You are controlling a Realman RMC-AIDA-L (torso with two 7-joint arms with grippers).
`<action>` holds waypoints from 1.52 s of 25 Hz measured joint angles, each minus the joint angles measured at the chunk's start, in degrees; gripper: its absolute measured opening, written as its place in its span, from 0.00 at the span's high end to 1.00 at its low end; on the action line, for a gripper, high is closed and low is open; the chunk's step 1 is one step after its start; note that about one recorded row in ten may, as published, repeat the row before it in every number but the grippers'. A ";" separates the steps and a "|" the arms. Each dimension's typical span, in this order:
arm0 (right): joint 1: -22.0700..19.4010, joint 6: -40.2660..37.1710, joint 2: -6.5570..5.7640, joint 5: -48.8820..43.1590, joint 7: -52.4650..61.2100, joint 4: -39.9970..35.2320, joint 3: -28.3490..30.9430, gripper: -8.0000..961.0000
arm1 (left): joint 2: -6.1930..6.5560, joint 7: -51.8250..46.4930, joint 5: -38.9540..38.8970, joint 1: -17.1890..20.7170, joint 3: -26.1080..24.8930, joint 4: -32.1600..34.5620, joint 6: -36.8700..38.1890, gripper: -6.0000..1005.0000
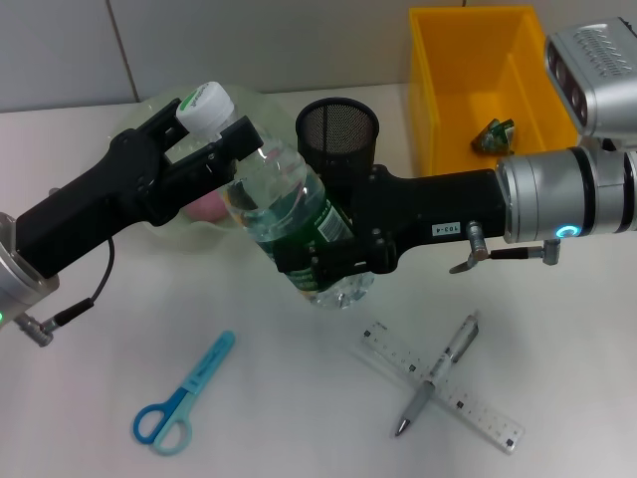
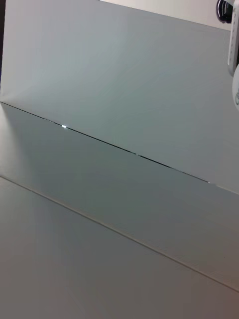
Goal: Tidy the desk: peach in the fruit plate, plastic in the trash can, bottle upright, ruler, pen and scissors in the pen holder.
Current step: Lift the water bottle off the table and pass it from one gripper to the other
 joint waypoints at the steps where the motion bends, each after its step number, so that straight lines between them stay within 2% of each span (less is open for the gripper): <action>1: -0.01 -0.01 0.00 0.00 0.00 0.00 0.00 0.20 | 0.00 0.00 0.00 0.02 -0.02 0.00 0.02 0.16; 23: -0.53 -0.99 0.00 0.00 -0.63 0.10 0.64 0.20 | 0.00 -0.46 0.00 0.15 0.03 -0.09 0.47 0.18; 29: -0.71 -0.99 0.00 0.00 -0.66 0.10 0.63 0.20 | 0.00 -0.46 0.00 0.15 0.04 -0.10 0.49 0.36; 38: -0.65 -0.99 0.00 0.05 -0.78 0.09 0.59 0.20 | 0.00 -0.25 0.00 0.02 0.04 -0.10 0.50 0.38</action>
